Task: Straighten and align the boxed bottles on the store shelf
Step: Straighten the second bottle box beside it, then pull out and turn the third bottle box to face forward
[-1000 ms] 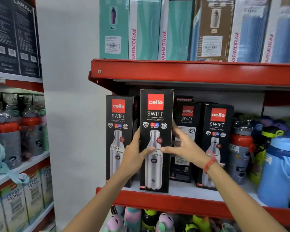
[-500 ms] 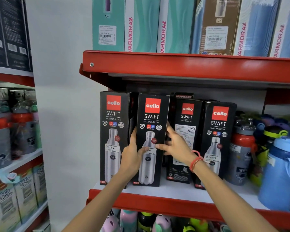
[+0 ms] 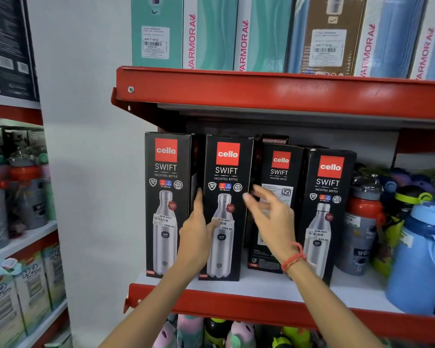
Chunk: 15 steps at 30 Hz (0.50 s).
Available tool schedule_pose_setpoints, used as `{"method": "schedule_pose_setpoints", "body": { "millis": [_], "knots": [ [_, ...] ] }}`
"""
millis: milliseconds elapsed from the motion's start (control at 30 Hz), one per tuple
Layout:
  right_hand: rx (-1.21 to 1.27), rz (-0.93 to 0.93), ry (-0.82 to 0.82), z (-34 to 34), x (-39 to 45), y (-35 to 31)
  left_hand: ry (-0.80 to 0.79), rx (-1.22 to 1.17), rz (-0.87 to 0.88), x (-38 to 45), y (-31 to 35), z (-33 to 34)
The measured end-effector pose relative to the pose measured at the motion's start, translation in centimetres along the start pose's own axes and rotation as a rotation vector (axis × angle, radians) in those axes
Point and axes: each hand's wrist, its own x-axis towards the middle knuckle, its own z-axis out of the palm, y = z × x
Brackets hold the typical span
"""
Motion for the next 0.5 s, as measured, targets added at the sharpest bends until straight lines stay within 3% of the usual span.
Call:
{"method": "schedule_pose_setpoints", "body": {
  "millis": [67, 133, 300, 500],
  "knots": [
    [-0.17, -0.021, 0.297, 0.1, -0.7, 0.4, 0.045, 0.029, 0.041, -0.4, 0.4, 0.0],
    [-0.378, 0.024, 0.378, 0.6, -1.0, 0.9, 0.096, 0.06, 0.131, -0.9, 0.7, 0.0],
    [-0.644, 0.222, 0.217, 2.7, -1.1, 1.9, 0.2, 0.128, 0.293, -1.3, 1.5, 0.1],
    [-0.664, 0.318, 0.181, 3.3, -0.1, 1.8, 0.28, 0.172, 0.403, -1.8, 1.9, 0.2]
  ]
}}
